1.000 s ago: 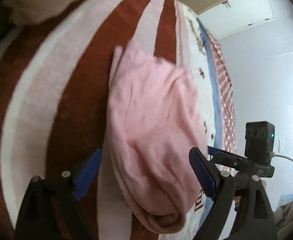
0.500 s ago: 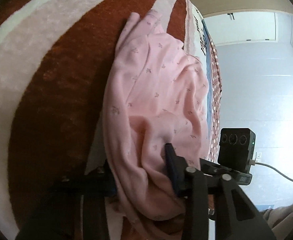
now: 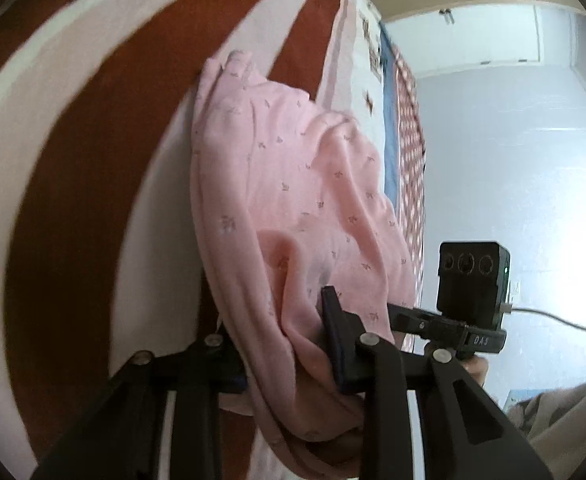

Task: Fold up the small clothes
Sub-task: 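Grasp the folded pink shirt edge with the right tool while the left tool grasps it, then lift the folded shirt with both tools and carry it toward the clothes pile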

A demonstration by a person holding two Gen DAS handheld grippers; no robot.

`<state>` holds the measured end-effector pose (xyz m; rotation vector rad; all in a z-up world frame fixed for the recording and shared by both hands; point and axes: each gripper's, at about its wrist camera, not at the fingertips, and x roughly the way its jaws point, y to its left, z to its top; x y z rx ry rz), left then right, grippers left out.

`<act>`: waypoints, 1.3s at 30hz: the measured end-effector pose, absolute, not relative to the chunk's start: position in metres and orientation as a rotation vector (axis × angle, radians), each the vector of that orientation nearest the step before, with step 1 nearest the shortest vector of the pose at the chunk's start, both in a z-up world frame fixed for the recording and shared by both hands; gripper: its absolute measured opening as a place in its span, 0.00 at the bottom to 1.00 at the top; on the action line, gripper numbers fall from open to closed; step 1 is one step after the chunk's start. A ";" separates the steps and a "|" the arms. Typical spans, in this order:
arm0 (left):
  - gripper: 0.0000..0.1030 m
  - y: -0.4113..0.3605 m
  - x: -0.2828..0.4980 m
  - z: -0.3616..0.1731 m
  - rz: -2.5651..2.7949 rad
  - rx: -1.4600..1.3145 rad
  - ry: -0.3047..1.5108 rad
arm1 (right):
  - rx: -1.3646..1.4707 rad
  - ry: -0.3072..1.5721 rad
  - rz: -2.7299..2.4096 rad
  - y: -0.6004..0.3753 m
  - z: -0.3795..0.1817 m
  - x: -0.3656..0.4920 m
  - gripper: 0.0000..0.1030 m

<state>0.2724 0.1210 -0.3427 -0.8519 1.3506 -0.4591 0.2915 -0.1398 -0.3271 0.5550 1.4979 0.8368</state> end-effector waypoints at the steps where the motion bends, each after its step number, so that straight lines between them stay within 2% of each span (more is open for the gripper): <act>1: 0.25 0.116 0.261 -0.343 -0.463 -0.854 1.369 | 0.556 1.518 0.833 -0.143 -0.328 0.281 0.29; 5: 0.27 0.097 0.222 -0.349 -0.469 -0.840 1.429 | 0.550 1.585 0.815 -0.159 -0.335 0.237 0.30; 7: 0.33 0.093 0.213 -0.354 -0.450 -0.829 1.438 | 0.520 1.603 0.794 -0.165 -0.341 0.224 0.32; 8: 0.39 0.091 0.214 -0.356 -0.440 -0.826 1.438 | 0.501 1.608 0.779 -0.165 -0.344 0.223 0.38; 9: 0.62 0.091 0.217 -0.357 -0.429 -0.813 1.446 | 0.478 1.613 0.757 -0.165 -0.346 0.223 0.46; 10: 0.77 0.090 0.220 -0.356 -0.422 -0.796 1.444 | 0.452 1.619 0.737 -0.165 -0.347 0.226 0.50; 15: 0.77 0.110 0.235 -0.353 -0.430 -0.779 1.369 | 0.441 1.544 0.732 -0.170 -0.341 0.252 0.80; 19: 0.75 0.112 0.242 -0.365 -0.454 -0.821 1.358 | 0.512 1.543 0.717 -0.172 -0.352 0.267 0.81; 20: 0.72 0.110 0.242 -0.370 -0.452 -0.828 1.366 | 0.506 1.548 0.716 -0.170 -0.355 0.267 0.81; 22: 0.57 0.108 0.242 -0.377 -0.459 -0.854 1.369 | 0.488 1.572 0.742 -0.165 -0.362 0.264 0.81; 23: 0.53 0.108 0.239 -0.381 -0.467 -0.871 1.370 | 0.489 1.588 0.758 -0.163 -0.366 0.261 0.81; 25: 0.29 0.099 0.241 -0.390 -0.475 -0.887 1.390 | 0.523 1.615 0.785 -0.160 -0.376 0.254 0.74; 27: 0.22 0.096 0.235 -0.390 -0.478 -0.870 1.379 | 0.577 1.623 0.817 -0.159 -0.383 0.251 0.40; 28: 0.18 0.096 0.233 -0.387 -0.477 -0.867 1.368 | 0.592 1.619 0.822 -0.158 -0.383 0.250 0.35; 30: 0.15 0.097 0.230 -0.376 -0.475 -0.862 1.340 | 0.565 1.593 0.836 -0.156 -0.377 0.250 0.24; 39: 0.14 0.095 0.227 -0.277 -0.450 -0.800 1.244 | 0.514 1.455 0.942 -0.140 -0.290 0.251 0.21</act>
